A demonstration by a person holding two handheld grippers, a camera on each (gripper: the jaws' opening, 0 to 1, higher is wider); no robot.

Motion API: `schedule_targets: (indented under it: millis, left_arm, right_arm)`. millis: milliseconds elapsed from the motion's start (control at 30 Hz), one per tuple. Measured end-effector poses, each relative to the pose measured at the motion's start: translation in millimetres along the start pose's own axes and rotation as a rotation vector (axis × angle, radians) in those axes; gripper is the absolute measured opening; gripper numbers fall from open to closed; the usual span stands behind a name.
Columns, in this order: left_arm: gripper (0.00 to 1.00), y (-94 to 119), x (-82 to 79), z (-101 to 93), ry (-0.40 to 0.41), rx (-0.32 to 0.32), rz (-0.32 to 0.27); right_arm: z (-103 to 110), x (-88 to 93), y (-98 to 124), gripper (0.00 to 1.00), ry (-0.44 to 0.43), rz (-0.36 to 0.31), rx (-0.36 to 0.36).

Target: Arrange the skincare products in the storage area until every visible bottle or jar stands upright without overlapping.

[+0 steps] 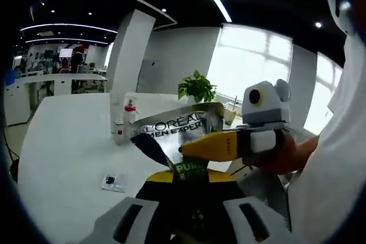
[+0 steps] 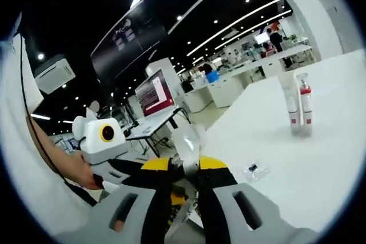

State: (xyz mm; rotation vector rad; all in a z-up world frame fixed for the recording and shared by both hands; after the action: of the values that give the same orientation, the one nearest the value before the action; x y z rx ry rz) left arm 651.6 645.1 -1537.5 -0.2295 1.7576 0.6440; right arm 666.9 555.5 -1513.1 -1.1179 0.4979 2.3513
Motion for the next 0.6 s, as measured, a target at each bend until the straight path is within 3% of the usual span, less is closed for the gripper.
schedule_targets:
  millis: [233, 333, 467, 533, 600]
  left_arm:
    - [0.34, 10, 4.4, 7.2, 0.078, -0.014, -0.012]
    - [0.35, 13, 4.0, 11.1, 0.096, -0.024, -0.029]
    - [0.27, 19, 3.0, 21.3, 0.123, -0.046, -0.045]
    - [0.28, 21, 0.4, 27.0, 0.162, -0.066, -0.076]
    - [0.31, 25, -5.4, 31.8, 0.213, -0.048, -0.123]
  right_arm:
    - [2, 0.6, -1, 0.04, -0.017, 0.021, -0.033]
    - [-1, -2.9, 1, 0.03, -0.042, 0.008, -0.038]
    - [-6, -8.6, 5, 0.01, -0.105, -0.022, -0.044]
    - [-8, -9.4, 6, 0.01, -0.099, -0.026, -0.034]
    - [-7, -8.9, 5, 0.00, -0.103, -0.026, -0.036]
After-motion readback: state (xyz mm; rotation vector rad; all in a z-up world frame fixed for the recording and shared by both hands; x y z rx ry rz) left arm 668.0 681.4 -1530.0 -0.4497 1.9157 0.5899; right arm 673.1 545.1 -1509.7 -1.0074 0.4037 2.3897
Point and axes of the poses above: the point that each gripper's makers call its tool centre point, and the gripper's own axes: y roughly backward along the fingers, z roughly to its left, x roughly out of its underside, the point moved 6 cm from there along y, roughly backward along the fingers, and after that the axes turned 11 degrees about -y, right-handed, at the moved point
